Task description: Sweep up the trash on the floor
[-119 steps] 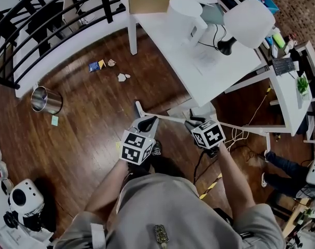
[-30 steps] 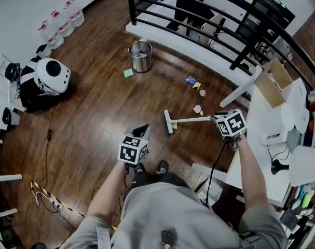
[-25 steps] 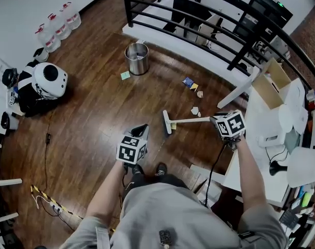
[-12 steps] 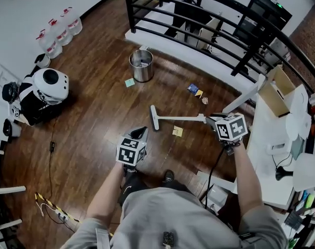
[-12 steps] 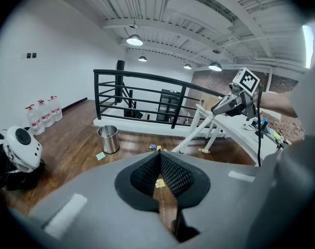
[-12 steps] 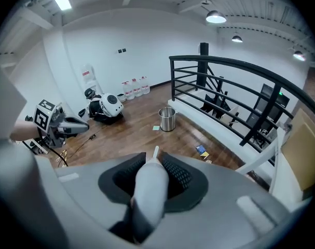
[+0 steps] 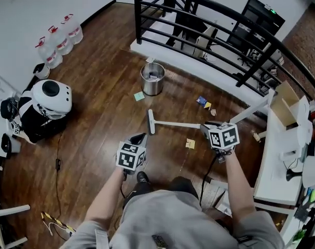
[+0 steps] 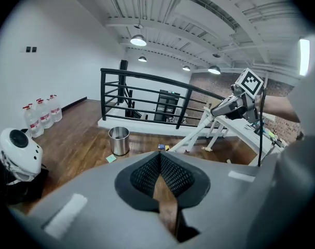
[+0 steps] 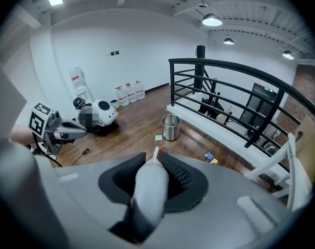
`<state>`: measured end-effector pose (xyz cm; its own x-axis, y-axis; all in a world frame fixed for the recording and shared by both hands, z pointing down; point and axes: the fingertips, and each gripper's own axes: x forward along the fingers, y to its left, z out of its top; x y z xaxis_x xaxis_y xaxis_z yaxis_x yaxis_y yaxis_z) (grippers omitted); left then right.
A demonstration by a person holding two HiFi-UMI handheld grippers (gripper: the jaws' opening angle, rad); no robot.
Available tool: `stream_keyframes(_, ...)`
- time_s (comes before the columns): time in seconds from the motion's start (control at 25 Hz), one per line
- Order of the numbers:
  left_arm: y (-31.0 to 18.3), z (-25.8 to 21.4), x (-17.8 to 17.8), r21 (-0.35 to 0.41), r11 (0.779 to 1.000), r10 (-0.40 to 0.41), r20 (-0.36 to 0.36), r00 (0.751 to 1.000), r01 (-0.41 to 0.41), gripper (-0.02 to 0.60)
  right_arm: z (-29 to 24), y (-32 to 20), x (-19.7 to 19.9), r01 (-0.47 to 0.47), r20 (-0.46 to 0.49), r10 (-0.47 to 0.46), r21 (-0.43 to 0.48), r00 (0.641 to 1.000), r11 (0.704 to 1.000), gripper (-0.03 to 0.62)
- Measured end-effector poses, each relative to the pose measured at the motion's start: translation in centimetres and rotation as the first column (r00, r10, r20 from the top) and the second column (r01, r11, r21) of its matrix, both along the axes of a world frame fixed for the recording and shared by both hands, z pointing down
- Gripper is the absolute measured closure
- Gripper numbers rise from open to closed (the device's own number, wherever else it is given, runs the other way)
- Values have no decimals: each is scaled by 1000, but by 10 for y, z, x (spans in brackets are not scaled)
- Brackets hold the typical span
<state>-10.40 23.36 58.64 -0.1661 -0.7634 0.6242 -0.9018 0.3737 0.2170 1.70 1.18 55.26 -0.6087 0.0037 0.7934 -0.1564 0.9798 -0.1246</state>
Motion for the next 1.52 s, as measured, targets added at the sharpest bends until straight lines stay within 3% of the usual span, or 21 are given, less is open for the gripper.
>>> stream_keyframes(0.28, 10, 12, -74, -13, 1000, 8, -12, 1000, -8, 575, 5, 18, -77, -57, 23, 57, 0, 998, 998, 497)
stream_keyframes(0.88, -64, 16, -242, -71, 997, 19, 21, 1000, -18, 575, 43, -28, -263, -71, 38, 75, -90, 996, 993, 497)
stream_keyframes(1.24, -80, 26, -332, -98, 980, 176, 0, 984, -175, 575, 66, -45, -348, -271, 8, 273, -103, 962, 957, 498)
stream_keyframes(1.52, -93, 35, -370, -117, 949, 292, -18, 956, -292, 575, 74, -50, -351, -403, -81, 396, -110, 915, 909, 498)
